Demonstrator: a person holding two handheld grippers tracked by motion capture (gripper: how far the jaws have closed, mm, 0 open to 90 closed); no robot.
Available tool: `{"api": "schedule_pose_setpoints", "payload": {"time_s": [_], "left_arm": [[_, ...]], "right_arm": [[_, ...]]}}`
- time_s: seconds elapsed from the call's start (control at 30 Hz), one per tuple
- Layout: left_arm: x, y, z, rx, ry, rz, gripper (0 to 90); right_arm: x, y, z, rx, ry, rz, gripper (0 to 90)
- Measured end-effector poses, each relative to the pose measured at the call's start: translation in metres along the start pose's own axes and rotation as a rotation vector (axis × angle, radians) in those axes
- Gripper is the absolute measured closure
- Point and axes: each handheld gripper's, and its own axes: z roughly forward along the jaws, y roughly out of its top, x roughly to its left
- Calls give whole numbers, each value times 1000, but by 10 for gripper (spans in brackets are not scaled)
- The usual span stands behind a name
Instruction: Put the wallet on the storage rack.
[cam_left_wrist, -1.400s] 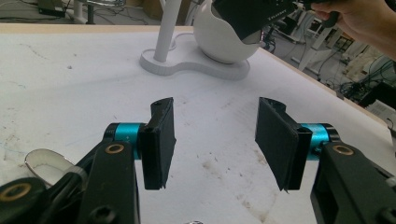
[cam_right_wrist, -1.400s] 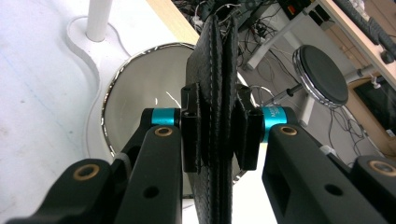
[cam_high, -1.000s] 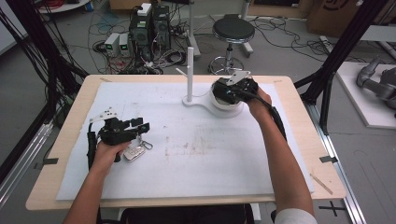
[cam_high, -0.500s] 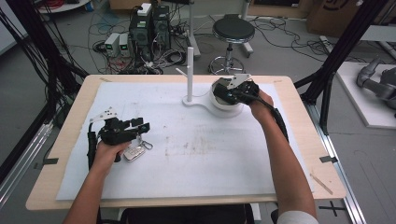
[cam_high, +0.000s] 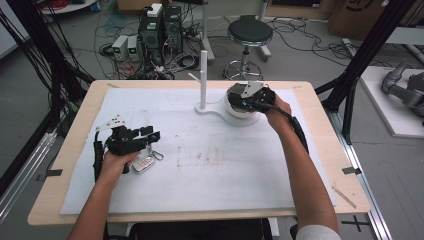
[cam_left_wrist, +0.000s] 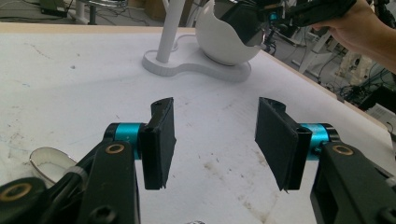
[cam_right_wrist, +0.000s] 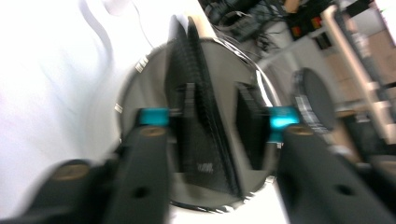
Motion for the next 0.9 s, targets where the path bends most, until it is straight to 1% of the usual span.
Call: {"api": "schedule_pose_setpoints", "payload": {"time_s": [0.07,0.17,0.2,0.23,0.27,0.3,0.33,0.37,0.4,0.43,0.5,0.53,0.57,0.63,0.7,0.77,0.9], "left_arm": [[0,0,0,-5,1,-6,475],[1,0,-2,-9,8,-8,470],[1,1,-2,-12,11,-13,464],[2,1,-3,-16,16,-16,458],[2,2,-5,-20,25,-21,449],[3,2,-6,-27,31,-27,433],[3,3,-7,-31,39,-33,419],[4,3,-9,-32,48,-33,407],[4,3,-10,-36,59,-38,395],[5,3,-10,-36,71,-38,385],[6,3,-12,-31,99,-36,358],[6,3,-12,-27,113,-34,345],[6,3,-12,-22,124,-33,333],[6,3,-13,-20,147,-33,306],[4,3,-13,-17,166,-26,293],[3,3,-14,-12,186,-12,279],[0,1,-17,-19,218,7,254]], "right_arm": [[-1,-1,-4,-17,24,67,531],[-4,-5,-12,-30,67,160,458],[-5,-7,-16,-22,93,207,421],[-7,-9,-19,-25,117,248,398],[-8,-12,-23,-17,137,290,386],[-7,-16,-29,-31,129,317,382],[-5,-21,-35,-72,101,335,376],[-5,-26,-40,-78,88,351,343],[-3,-31,-45,-82,81,381,330],[-1,-38,-50,-111,69,410,327],[4,-49,-59,-134,58,453,308],[6,-55,-63,-136,60,468,304],[9,-60,-67,-132,50,478,293],[16,-70,-73,-127,43,515,266],[23,-80,-79,-112,32,558,209],[32,-89,-83,-95,14,580,209],[46,-108,-88,-93,-10,616,209]]}}
